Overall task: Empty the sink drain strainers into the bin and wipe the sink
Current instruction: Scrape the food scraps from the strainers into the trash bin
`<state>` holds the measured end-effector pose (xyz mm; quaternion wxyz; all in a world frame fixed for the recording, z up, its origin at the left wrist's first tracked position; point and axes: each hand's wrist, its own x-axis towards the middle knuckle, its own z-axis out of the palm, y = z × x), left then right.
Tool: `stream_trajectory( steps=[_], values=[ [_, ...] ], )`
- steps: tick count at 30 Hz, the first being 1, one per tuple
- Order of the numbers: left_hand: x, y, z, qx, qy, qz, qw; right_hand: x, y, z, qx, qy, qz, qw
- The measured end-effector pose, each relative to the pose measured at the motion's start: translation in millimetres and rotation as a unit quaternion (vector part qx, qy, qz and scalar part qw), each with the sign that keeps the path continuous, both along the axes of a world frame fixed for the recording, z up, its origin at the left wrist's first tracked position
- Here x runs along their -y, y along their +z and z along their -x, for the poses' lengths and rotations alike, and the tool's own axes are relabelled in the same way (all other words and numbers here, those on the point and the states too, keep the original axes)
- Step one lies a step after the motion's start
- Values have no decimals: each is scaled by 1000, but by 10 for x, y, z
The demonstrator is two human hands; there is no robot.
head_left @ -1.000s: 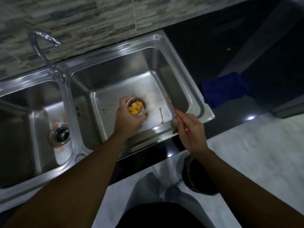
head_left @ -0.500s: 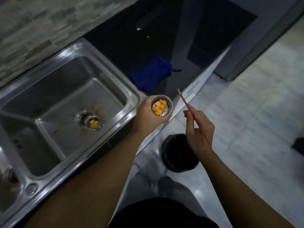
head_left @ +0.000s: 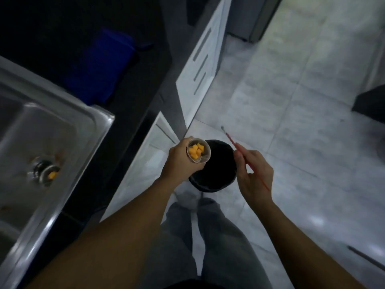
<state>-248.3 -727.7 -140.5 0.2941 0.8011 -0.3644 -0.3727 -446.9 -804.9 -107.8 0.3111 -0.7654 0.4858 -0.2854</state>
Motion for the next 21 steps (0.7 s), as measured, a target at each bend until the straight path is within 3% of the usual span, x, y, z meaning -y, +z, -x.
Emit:
stream_trajectory(
  steps=[10,21],
  values=[
    [99,-838,109,-7,-105,-64,992,-394,-699,153,18,-44,-54,997],
    [450,-1712,106,21,-170,-90,981,-506,-1345,130,3,0,-94,996]
  ],
)
